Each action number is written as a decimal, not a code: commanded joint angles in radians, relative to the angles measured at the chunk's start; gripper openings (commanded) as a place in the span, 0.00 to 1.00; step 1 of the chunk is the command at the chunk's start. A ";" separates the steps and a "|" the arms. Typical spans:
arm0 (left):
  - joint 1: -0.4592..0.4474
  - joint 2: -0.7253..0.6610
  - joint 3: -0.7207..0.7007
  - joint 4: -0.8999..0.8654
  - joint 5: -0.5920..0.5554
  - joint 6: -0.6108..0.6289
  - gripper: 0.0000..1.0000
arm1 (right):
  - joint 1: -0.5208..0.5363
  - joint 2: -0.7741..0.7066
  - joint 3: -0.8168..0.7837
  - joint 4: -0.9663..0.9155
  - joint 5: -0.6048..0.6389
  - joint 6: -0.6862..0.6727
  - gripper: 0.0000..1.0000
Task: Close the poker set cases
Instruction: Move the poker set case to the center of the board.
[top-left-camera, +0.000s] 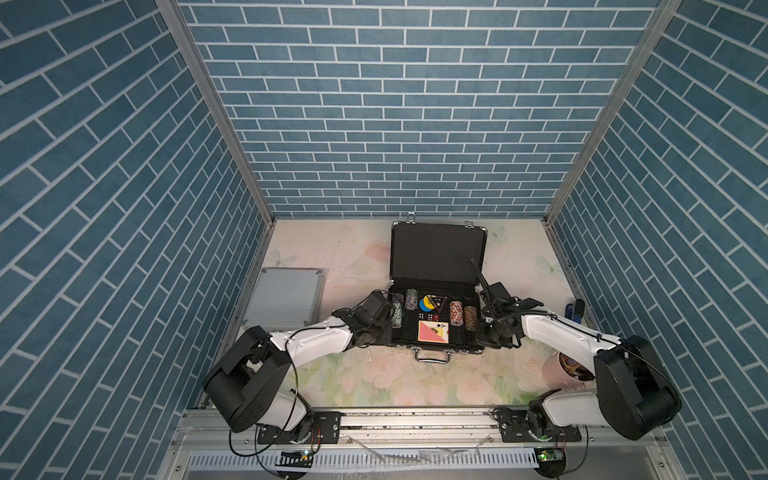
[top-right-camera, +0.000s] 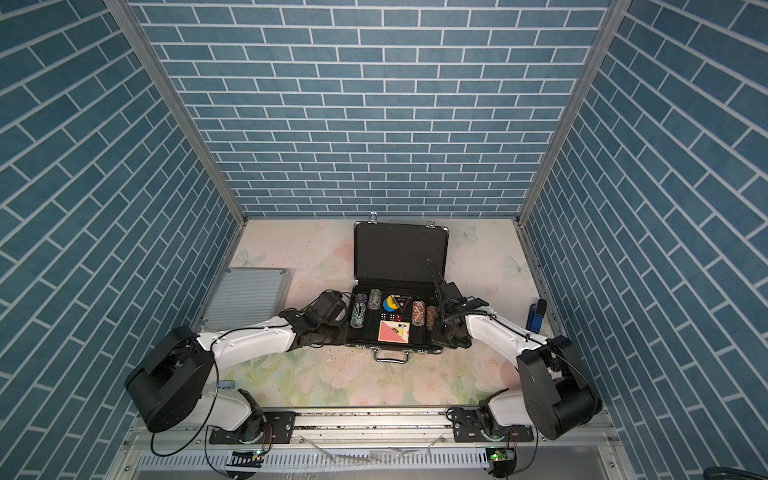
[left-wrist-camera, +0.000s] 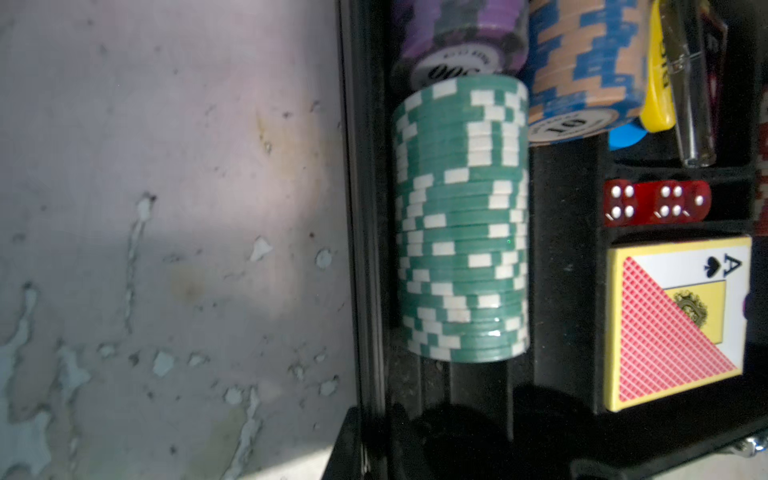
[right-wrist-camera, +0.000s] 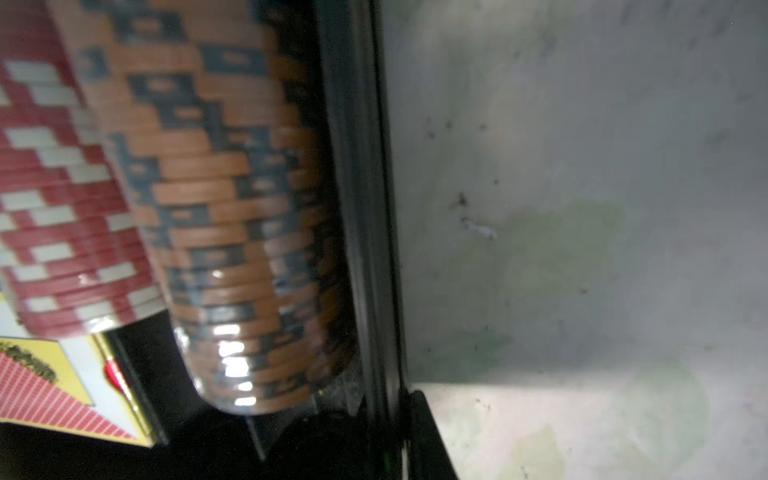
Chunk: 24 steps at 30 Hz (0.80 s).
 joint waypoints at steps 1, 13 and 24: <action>-0.030 0.008 -0.149 -0.359 0.090 -0.066 0.14 | 0.081 0.015 -0.047 -0.080 -0.050 0.112 0.07; -0.163 -0.266 -0.305 -0.499 0.123 -0.277 0.14 | 0.275 -0.031 -0.107 -0.070 -0.063 0.276 0.07; -0.209 -0.298 -0.305 -0.536 0.112 -0.320 0.14 | 0.398 -0.163 -0.216 -0.079 -0.064 0.446 0.06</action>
